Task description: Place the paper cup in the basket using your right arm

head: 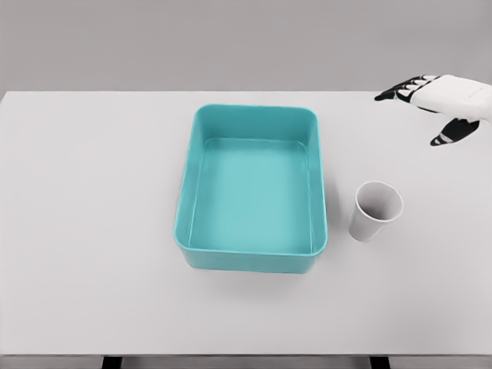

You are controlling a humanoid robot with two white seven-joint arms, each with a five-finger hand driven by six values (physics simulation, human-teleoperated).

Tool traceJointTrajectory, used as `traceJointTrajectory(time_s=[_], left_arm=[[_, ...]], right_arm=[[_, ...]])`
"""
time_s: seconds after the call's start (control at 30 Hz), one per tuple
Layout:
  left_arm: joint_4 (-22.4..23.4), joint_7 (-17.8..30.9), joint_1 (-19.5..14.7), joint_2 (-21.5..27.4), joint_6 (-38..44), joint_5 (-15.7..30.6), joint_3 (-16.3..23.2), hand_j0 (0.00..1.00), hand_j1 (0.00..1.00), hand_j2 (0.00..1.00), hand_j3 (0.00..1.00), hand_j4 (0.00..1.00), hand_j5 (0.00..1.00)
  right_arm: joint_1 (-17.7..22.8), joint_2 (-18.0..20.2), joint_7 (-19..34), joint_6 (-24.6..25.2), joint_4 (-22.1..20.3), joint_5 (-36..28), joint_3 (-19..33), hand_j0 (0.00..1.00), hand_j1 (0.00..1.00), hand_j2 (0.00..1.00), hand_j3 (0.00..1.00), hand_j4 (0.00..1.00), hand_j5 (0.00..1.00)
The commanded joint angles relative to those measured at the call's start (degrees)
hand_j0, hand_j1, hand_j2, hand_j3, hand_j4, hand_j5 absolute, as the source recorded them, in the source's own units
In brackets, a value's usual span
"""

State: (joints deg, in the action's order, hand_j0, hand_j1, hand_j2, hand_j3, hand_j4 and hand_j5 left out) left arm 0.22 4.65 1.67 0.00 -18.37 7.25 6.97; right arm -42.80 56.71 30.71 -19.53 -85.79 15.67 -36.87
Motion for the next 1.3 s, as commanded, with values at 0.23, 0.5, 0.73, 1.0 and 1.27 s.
traceJointTrajectory(time_s=[0.23,0.5,0.73,1.0,1.27], left_arm=[[0.0,0.0,0.0,0.0,0.0,0.0,0.1,1.0,1.0,1.0,1.0,1.0,1.0],[0.0,0.0,0.0,0.0,0.0,0.0,0.0,1.0,1.0,1.0,1.0,1.0,1.0],[0.0,0.0,0.0,0.0,0.0,0.0,0.0,1.0,1.0,1.0,1.0,1.0,1.0],[0.0,0.0,0.0,0.0,0.0,0.0,0.0,1.0,1.0,1.0,1.0,1.0,1.0],[0.0,0.0,0.0,0.0,-0.1,0.0,0.0,1.0,1.0,1.0,1.0,1.0,1.0]], right_arm=[[1.7,1.1,4.3,-0.3,-1.5,-17.1,7.6,1.0,1.0,1.0,1.0,1.0,1.0],[13.7,5.3,4.3,0.3,5.1,-41.2,19.3,1.0,1.0,1.0,1.0,1.0,1.0],[20.3,5.5,4.3,0.2,6.4,-45.6,19.2,1.0,1.0,1.0,1.0,1.0,1.0],[26.5,5.5,4.3,-0.1,4.1,-48.7,18.8,1.0,1.0,1.0,1.0,1.0,1.0],[31.4,5.6,4.3,-0.2,-0.2,-48.6,18.6,1.0,1.0,1.0,1.0,1.0,1.0]])
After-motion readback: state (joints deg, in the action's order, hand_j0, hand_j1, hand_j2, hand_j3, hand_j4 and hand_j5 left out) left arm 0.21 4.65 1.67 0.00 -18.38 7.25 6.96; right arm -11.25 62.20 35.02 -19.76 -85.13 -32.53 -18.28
